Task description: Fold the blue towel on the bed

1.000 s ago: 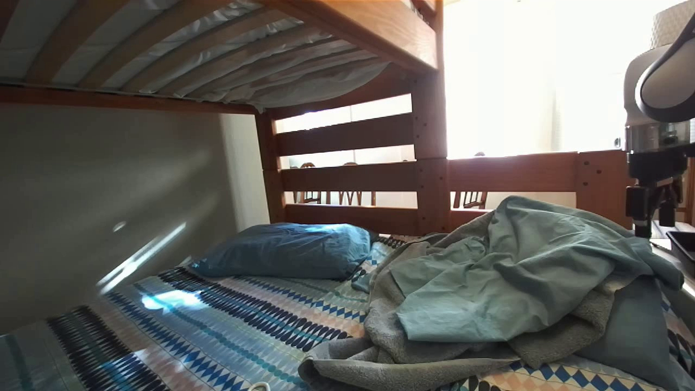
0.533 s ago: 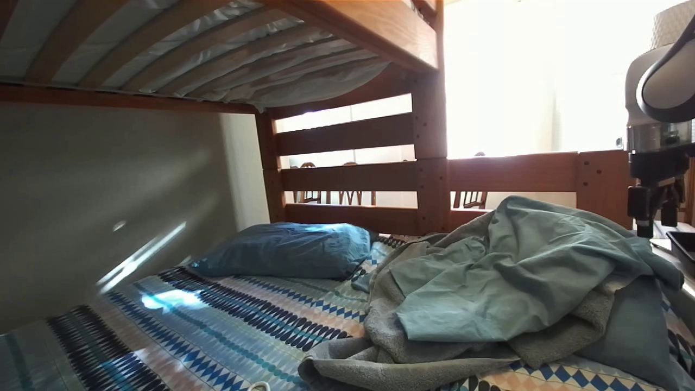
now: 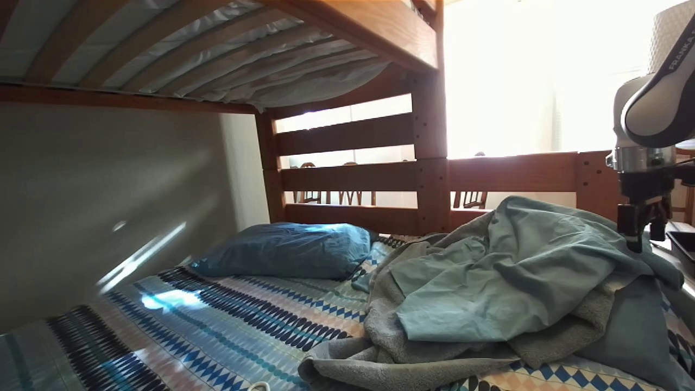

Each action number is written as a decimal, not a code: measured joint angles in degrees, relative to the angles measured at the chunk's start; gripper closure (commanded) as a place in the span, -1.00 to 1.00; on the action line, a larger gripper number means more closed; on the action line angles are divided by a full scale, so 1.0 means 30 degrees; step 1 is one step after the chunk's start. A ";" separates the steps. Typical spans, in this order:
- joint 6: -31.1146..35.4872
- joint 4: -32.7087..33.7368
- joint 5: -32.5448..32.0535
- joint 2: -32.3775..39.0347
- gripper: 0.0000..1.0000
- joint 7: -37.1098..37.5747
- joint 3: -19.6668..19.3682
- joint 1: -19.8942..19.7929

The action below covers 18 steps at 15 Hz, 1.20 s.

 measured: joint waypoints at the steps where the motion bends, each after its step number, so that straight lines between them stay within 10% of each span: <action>1: -0.0011 0.0526 0.0000 0.0310 -0.45 0.0000 -0.0013 -0.0003; 12: -0.0873 0.3294 0.0000 0.1571 0.93 0.0000 -0.0094 0.0058; 18: -0.1119 0.3101 -0.0579 0.0837 0.98 -0.0400 0.0119 0.1421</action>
